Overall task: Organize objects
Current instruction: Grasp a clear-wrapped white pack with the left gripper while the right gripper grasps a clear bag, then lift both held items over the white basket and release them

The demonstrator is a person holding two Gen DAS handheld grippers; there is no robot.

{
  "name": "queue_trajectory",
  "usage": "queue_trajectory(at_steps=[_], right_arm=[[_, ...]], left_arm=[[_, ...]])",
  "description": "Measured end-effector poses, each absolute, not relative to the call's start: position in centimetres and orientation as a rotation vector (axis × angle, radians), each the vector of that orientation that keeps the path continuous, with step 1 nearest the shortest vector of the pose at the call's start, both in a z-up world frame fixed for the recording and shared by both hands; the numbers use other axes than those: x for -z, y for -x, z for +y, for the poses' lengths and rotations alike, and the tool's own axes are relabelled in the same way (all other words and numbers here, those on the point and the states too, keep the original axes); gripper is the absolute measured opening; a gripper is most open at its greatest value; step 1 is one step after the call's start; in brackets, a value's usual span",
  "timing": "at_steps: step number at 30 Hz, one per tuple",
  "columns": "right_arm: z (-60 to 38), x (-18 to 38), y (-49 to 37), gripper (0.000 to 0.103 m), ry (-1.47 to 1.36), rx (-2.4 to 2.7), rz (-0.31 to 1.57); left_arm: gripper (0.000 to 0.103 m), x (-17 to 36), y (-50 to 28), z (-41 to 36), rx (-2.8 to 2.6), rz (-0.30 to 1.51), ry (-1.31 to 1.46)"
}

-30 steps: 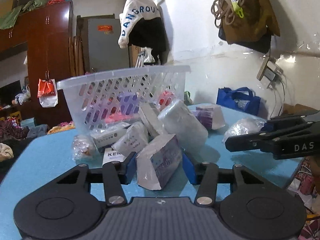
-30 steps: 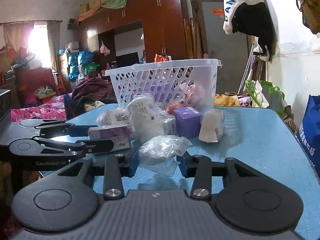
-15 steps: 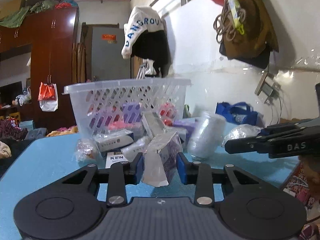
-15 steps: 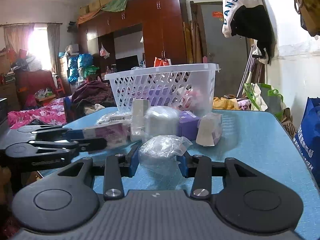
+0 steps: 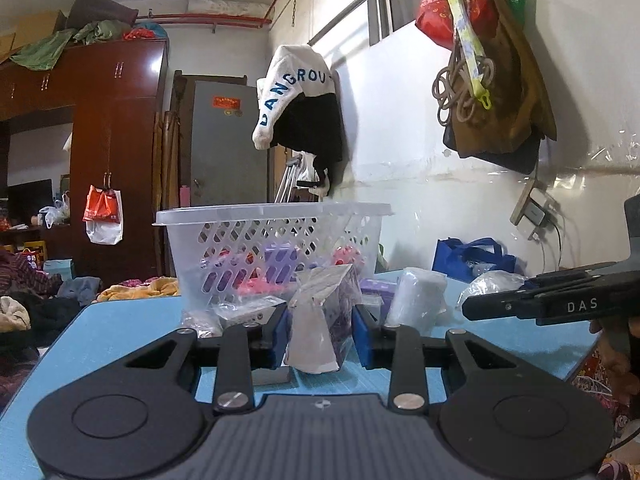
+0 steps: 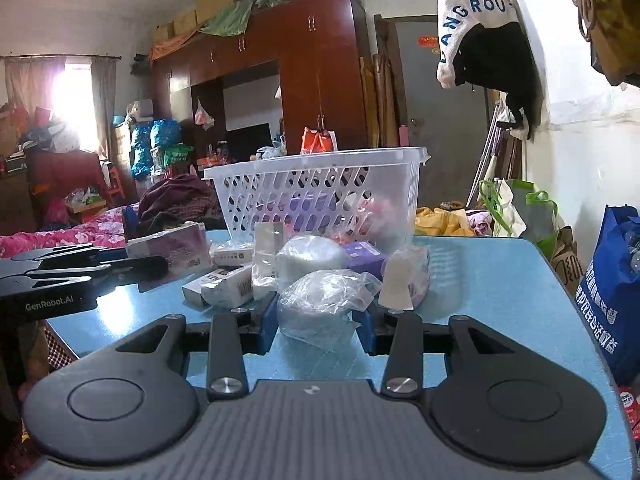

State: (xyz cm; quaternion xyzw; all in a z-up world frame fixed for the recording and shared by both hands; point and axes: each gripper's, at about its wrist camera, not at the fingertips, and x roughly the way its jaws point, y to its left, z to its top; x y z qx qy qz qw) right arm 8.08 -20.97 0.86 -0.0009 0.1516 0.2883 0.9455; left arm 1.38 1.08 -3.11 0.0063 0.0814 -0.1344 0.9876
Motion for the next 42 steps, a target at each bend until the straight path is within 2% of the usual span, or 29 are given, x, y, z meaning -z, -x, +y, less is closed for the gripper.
queue_trajectory(at_steps=[15, 26, 31, 39, 41, 42], right_arm=[[-21.3, -4.1, -8.6, 0.043, -0.016, -0.577, 0.212], [-18.4, -8.4, -12.6, 0.043, 0.035, -0.598, 0.2], [-16.0, -11.3, -16.6, 0.043, 0.064, -0.578, 0.2], [-12.0, -11.3, -24.2, 0.043, 0.121, -0.497, 0.302], [-12.3, -10.7, -24.6, 0.043, 0.102, -0.484, 0.297], [-12.4, -10.4, -24.7, 0.047, 0.095, -0.484, 0.282]], left_arm=[[0.037, 0.5, -1.8, 2.8, 0.27, 0.105, 0.047], [0.037, -4.5, -4.9, 4.0, 0.276, 0.066, 0.077], [0.037, -7.9, -9.0, 4.3, 0.25, 0.062, 0.119], [0.037, -9.1, -19.8, 5.0, 0.179, 0.27, 0.198], [0.04, -8.7, -20.9, 5.3, 0.166, 0.275, 0.201], [0.046, -8.5, -21.4, 5.3, 0.163, 0.277, 0.191]])
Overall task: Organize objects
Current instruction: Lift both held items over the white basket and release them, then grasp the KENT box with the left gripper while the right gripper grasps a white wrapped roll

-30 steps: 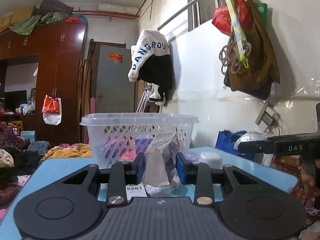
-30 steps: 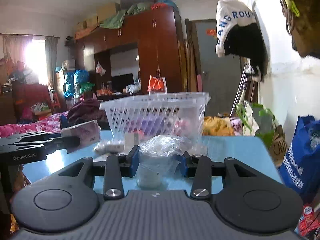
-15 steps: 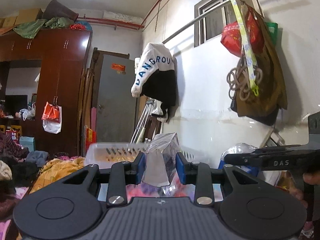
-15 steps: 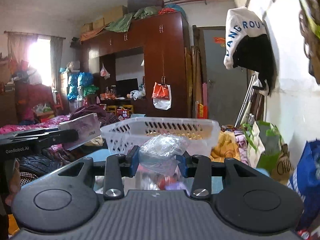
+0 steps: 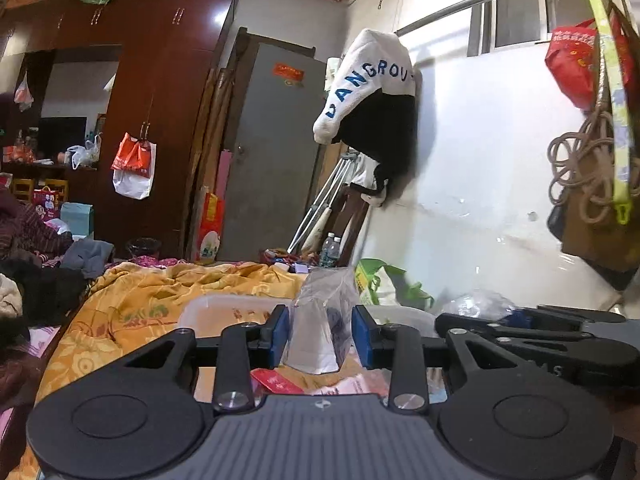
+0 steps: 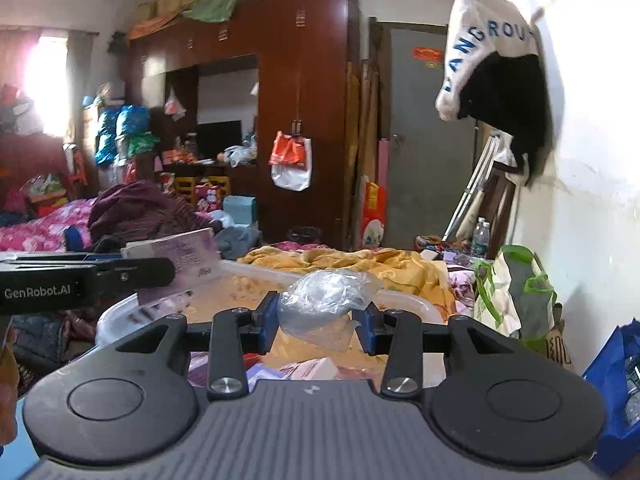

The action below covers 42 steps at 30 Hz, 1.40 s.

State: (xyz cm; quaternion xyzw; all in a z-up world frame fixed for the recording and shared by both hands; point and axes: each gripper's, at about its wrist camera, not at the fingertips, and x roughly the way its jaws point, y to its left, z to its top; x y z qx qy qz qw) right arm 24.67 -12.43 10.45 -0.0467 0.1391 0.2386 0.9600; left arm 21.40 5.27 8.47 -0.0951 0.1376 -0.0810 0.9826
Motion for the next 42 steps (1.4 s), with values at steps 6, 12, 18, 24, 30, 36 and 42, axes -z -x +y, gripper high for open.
queue_trajectory(at_steps=[6, 12, 18, 24, 30, 36, 42], right_arm=[[-13.6, -9.2, -22.3, 0.103, 0.119, -0.463, 0.263], [-19.0, -5.4, -16.0, 0.103, -0.073, -0.561, 0.325], [-20.2, -1.2, -12.4, 0.102, -0.058, -0.647, 0.461], [-18.8, -0.9, -12.8, 0.075, 0.005, -0.66, 0.451], [-18.4, -0.5, -12.9, 0.051, 0.032, -0.64, 0.458], [-19.1, -0.4, -12.5, 0.05, -0.015, -0.642, 0.404], [-19.1, -0.5, -12.4, 0.05, -0.018, -0.642, 0.391]], left_arm=[[0.072, -7.0, -21.5, 5.7, 0.165, 0.31, 0.193], [0.079, -3.2, -12.5, 5.8, 0.23, 0.291, 0.169], [0.08, 0.9, -8.1, 5.1, 0.166, 0.382, 0.101], [0.08, 2.3, -9.6, 5.2, 0.138, 0.485, 0.083], [0.08, 3.5, -9.7, 5.0, 0.12, 0.513, 0.076], [0.08, 3.7, -9.6, 3.8, 0.091, 0.517, 0.039], [0.08, 3.8, -10.0, 2.9, 0.078, 0.53, 0.024]])
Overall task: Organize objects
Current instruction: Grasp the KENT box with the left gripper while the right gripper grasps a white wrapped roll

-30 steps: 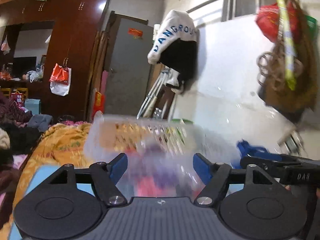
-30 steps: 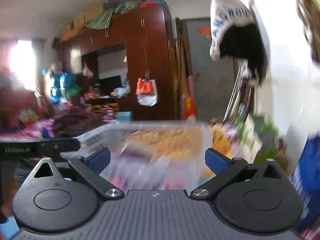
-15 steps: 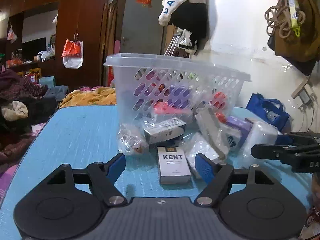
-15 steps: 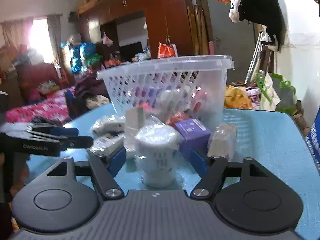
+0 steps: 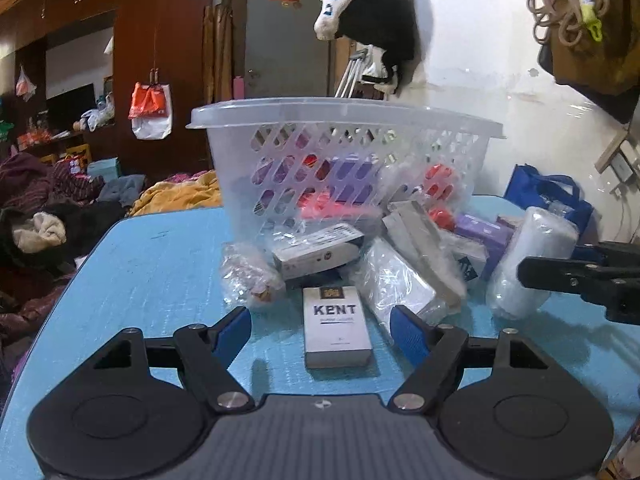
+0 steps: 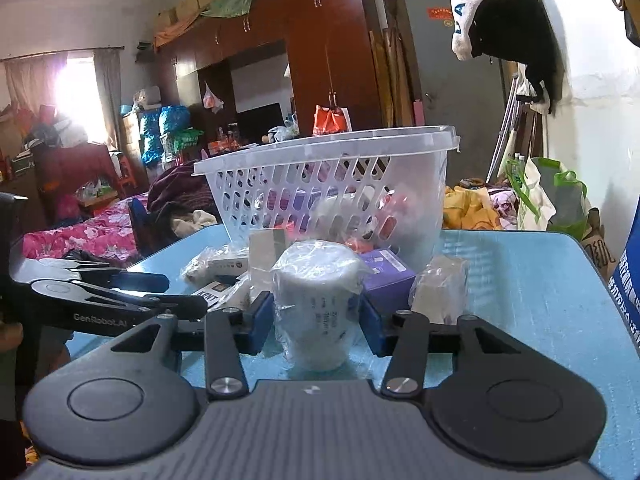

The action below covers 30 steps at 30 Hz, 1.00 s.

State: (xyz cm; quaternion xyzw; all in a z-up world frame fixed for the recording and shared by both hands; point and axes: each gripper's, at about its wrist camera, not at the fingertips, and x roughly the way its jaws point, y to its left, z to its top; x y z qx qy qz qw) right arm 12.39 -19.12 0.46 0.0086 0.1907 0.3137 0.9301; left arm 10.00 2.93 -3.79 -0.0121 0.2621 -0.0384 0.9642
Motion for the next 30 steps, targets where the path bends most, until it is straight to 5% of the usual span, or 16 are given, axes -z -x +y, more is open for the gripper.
queue_trajectory(at_steps=[10, 12, 14, 30], right_arm=[[-19.1, -0.4, -12.3, 0.051, -0.017, -0.651, 0.386], [-19.0, -0.4, -12.3, 0.051, -0.015, -0.651, 0.385], [-19.0, -0.4, -12.3, 0.051, -0.015, -0.652, 0.384], [-19.0, -0.4, -11.3, 0.05, -0.002, -0.639, 0.312]], left_arm=[[0.079, 4.2, -10.0, 2.7, 0.082, 0.553, 0.021], [0.072, 4.2, -10.3, 2.6, 0.075, 0.564, 0.013], [0.042, 4.5, -10.4, 2.4, 0.066, 0.579, -0.007], [0.041, 4.1, -7.1, 3.7, 0.14, 0.329, 0.062]])
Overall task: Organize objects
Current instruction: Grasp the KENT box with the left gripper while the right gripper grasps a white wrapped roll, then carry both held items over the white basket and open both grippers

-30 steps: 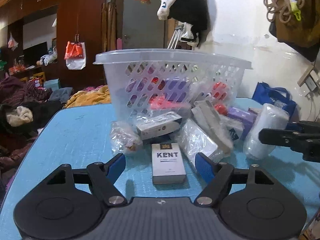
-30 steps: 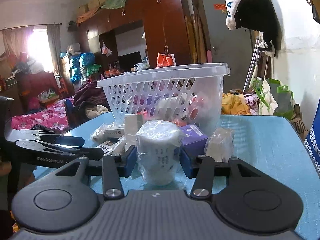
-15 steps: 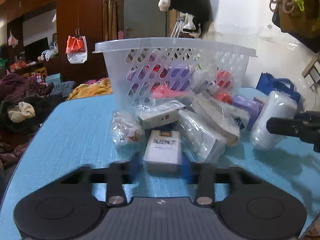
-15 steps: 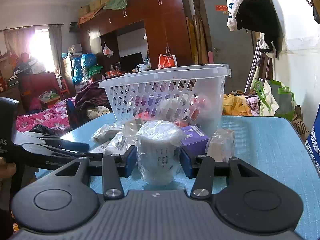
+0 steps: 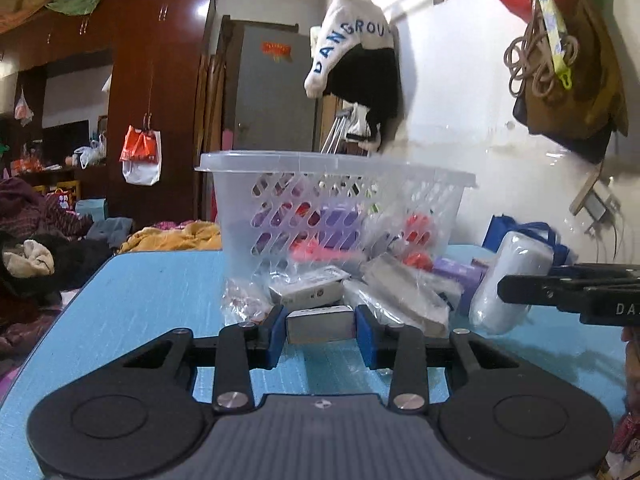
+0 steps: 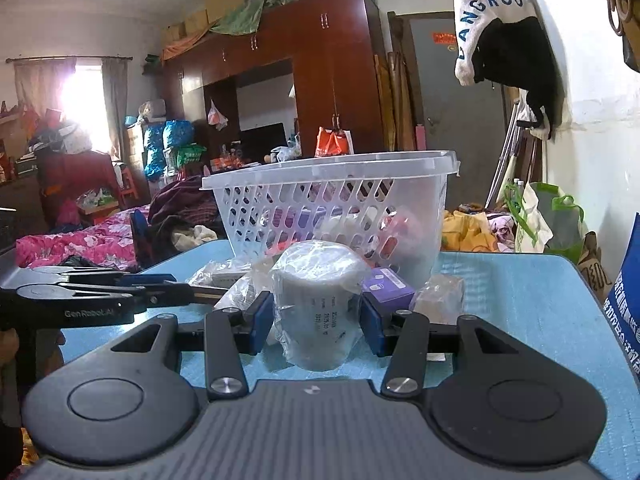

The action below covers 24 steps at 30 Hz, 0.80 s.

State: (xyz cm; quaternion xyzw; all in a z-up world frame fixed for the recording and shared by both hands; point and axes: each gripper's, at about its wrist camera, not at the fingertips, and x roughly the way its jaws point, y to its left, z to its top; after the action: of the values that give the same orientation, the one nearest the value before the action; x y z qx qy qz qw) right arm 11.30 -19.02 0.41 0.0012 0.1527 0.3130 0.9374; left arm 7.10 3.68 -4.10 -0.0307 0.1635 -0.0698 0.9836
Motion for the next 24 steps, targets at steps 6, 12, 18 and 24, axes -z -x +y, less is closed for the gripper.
queue_trajectory(at_steps=[6, 12, 18, 24], right_arm=[[-19.0, -0.4, -11.3, 0.05, 0.0, -0.639, 0.31], [-19.1, -0.5, -11.4, 0.05, -0.001, -0.634, 0.301], [-19.4, -1.5, -11.1, 0.05, -0.01, -0.621, 0.266], [-18.2, -8.0, -11.8, 0.05, 0.014, -0.577, 0.161]], left_arm=[[0.041, 4.0, -7.4, 3.7, 0.135, 0.347, 0.055], [0.041, 3.8, -6.6, 4.5, 0.139, 0.31, 0.094], [0.041, 1.4, -5.7, 5.4, 0.15, 0.244, 0.128], [0.041, -4.2, -7.7, 6.4, 0.222, 0.192, 0.194]])
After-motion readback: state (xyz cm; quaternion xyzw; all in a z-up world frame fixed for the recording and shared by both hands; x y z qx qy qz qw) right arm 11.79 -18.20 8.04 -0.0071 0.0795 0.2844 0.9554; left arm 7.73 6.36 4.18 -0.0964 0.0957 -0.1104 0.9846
